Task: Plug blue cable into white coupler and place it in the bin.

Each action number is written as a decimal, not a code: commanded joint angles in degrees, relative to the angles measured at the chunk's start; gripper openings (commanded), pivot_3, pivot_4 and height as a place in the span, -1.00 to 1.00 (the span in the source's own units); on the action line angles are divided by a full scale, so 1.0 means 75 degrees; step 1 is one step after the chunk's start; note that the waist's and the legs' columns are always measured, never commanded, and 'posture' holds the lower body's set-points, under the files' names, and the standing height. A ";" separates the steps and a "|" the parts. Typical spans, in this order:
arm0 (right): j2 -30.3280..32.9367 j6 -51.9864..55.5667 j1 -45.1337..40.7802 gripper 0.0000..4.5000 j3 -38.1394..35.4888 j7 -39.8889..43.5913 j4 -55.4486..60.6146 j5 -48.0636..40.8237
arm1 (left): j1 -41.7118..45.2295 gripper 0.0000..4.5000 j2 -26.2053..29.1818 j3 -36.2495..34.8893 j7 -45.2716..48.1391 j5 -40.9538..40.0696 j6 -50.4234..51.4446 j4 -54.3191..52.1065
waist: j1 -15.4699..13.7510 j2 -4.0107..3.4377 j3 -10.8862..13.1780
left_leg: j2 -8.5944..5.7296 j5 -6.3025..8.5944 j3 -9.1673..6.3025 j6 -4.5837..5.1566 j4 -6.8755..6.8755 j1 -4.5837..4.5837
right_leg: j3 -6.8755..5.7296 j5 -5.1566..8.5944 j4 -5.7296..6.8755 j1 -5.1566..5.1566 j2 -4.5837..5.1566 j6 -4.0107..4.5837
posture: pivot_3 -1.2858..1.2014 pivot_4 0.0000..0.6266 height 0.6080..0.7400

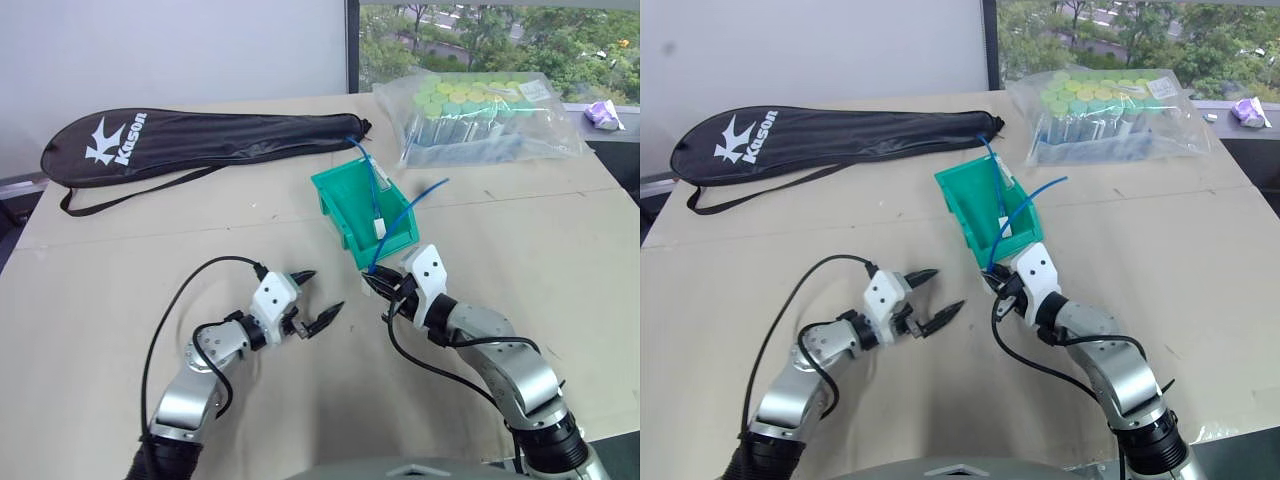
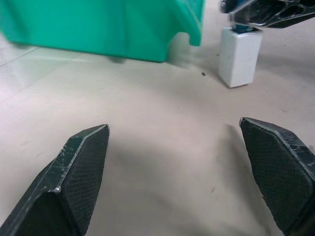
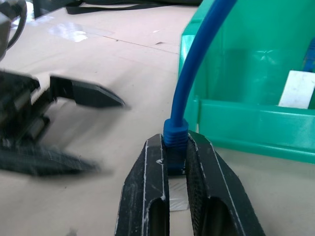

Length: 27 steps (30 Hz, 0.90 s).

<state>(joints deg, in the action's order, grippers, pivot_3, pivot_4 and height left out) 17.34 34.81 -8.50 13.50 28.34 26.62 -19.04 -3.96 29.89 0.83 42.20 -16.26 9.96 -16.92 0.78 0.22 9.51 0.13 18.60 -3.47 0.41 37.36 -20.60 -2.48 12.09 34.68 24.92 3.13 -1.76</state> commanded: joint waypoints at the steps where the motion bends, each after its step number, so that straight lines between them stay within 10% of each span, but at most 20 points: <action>1: 0.0252 0.0416 -0.0634 -1.00 -0.0771 0.0365 0.0495 -0.0764 | -0.0011 0.92 0.0259 -0.0488 0.0153 -0.0728 0.0493 -0.0936 | -0.0011 0.0003 0.0019 | -0.0004 -0.0001 -0.0001 -0.0001 0.0004 -0.0020 | 0.0000 -0.0002 0.0003 0.0017 0.0001 0.0001 | 0.03 -0.52 1.00; 20: 0.0808 -0.0086 -0.4731 -1.00 -0.0628 0.1859 -0.3823 -0.0075 | 0.1260 0.92 0.1319 -0.1735 -0.0279 -0.2785 0.2787 -0.2686 | 0.0001 0.0025 0.0050 | -0.0051 -0.0003 0.0010 0.0000 0.0017 -0.0032 | 0.0009 -0.0009 0.0034 0.0028 0.0015 0.0007 | 0.03 -0.52 1.00; 27: 0.0710 0.0149 -0.5143 0.52 -0.0858 0.1842 -0.4007 -0.0015 | 0.1537 0.94 0.1143 -0.1589 -0.0515 -0.2703 0.2785 -0.2454 | -0.0023 0.0027 0.0048 | -0.0053 -0.0004 0.0007 -0.0002 0.0054 -0.0036 | 0.0006 -0.0015 0.0056 0.0027 0.0016 0.0011 | 0.03 -0.52 1.00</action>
<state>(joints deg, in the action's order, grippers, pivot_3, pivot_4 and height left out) 21.95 35.60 -46.60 9.10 42.17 -5.33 -18.80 6.66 38.90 -10.75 38.94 -36.16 31.26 -34.67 0.60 0.43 9.88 -0.27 18.57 -3.44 0.39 37.82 -20.88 -2.44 11.98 35.13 25.11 3.27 -1.68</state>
